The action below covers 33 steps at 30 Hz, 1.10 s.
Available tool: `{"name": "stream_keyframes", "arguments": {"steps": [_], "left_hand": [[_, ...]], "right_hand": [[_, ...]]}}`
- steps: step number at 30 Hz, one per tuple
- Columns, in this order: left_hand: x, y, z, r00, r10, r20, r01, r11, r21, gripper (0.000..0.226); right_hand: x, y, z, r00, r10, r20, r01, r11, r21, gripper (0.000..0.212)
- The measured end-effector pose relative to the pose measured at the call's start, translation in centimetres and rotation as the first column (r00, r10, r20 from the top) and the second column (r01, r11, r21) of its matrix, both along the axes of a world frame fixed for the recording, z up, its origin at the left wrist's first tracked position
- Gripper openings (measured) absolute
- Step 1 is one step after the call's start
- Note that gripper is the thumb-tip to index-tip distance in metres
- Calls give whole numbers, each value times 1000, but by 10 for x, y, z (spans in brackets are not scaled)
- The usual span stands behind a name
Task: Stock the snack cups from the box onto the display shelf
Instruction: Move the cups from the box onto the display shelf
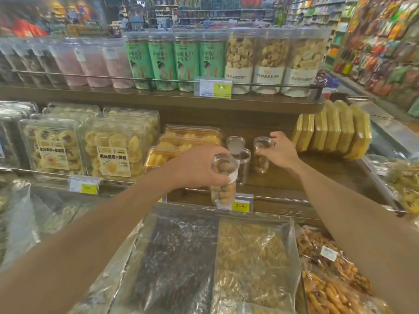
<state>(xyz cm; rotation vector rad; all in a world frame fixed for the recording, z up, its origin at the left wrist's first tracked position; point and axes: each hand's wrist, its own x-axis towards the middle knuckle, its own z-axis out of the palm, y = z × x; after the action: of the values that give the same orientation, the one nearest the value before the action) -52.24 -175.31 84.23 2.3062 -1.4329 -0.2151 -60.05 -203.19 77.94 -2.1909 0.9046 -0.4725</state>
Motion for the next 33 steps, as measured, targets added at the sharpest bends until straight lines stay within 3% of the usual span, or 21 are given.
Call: {"name": "stream_keyframes", "arguments": {"steps": [7, 14, 24, 29, 33], "left_hand": [[15, -32, 8, 999, -43, -14, 43, 999, -13, 65], [7, -83, 28, 990, -140, 10, 141, 990, -24, 57], [14, -165, 4, 990, -127, 66, 125, 992, 35, 65], [20, -181, -18, 953, -153, 260, 111, 979, 169, 61], [25, -183, -31, 940, -162, 299, 98, 971, 217, 56]], "right_hand": [[15, -13, -18, 994, -102, 37, 99, 993, 71, 80], [-8, -24, -18, 996, -57, 64, 52, 996, 75, 84], [-64, -36, -23, 995, -61, 84, 56, 997, 61, 59], [-68, -39, -33, 996, -76, 40, 73, 994, 79, 60], [-69, -41, -42, 996, -88, 21, 86, 993, 75, 60]]}}
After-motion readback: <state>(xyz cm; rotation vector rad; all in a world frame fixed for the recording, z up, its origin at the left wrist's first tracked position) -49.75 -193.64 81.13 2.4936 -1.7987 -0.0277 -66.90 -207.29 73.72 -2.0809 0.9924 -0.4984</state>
